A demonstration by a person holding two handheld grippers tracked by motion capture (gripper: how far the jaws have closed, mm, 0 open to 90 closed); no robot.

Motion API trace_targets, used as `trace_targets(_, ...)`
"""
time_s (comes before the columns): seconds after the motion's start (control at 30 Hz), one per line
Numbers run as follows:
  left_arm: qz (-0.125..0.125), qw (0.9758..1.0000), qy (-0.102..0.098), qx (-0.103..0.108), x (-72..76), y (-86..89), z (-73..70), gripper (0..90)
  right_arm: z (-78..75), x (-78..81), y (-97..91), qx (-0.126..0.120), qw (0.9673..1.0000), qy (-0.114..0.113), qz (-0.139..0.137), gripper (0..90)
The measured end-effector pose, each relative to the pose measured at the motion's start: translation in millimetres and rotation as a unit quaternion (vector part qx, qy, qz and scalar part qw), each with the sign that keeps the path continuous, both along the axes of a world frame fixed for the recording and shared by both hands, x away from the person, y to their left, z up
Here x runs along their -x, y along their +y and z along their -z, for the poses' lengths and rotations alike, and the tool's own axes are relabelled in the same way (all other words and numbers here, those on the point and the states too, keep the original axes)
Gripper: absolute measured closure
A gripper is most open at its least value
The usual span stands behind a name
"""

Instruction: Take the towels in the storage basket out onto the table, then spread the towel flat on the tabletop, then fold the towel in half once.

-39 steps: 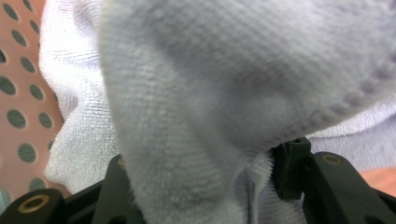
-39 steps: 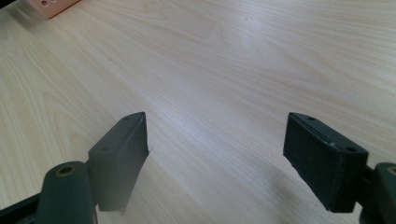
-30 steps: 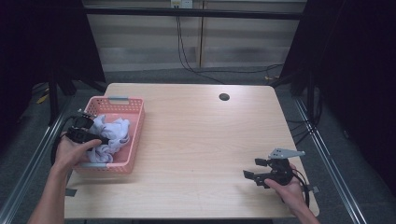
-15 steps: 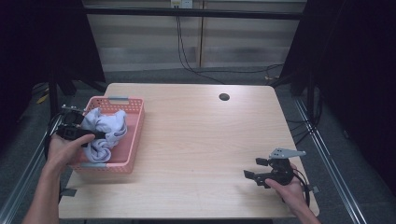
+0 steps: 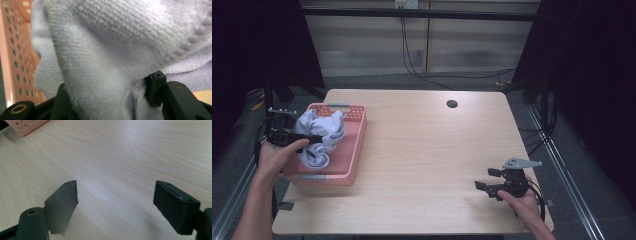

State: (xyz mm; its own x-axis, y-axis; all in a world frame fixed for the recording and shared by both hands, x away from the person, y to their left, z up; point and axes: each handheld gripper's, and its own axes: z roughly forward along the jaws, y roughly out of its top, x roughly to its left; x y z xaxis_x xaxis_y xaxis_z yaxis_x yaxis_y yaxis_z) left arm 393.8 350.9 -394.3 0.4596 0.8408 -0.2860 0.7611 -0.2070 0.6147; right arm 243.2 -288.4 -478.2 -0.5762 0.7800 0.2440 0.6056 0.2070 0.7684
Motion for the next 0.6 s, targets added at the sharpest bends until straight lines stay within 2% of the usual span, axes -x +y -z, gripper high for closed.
trace_targets(0.1,-0.012,0.9999,-0.003,0.01,0.4,-0.7,-5.2,50.7,0.4,-0.2,0.6,0.0,1.0,0.001,-0.002,19.3)
trace_targets(0.3,-0.008,0.9998,-0.013,0.013,3.6,-4.6,-12.0,50.6,0.5,1.1,0.3,-0.001,1.0,0.001,-0.004,18.4)
trace_targets(0.4,0.001,0.9996,-0.021,0.021,5.0,-6.0,-16.1,50.5,0.2,2.1,-0.5,-0.002,1.0,0.002,-0.004,18.4)
trace_targets(0.6,-0.001,0.999,-0.037,0.026,7.2,-10.9,-24.0,50.4,0.3,1.5,-0.5,-0.002,1.0,0.003,-0.003,18.4)
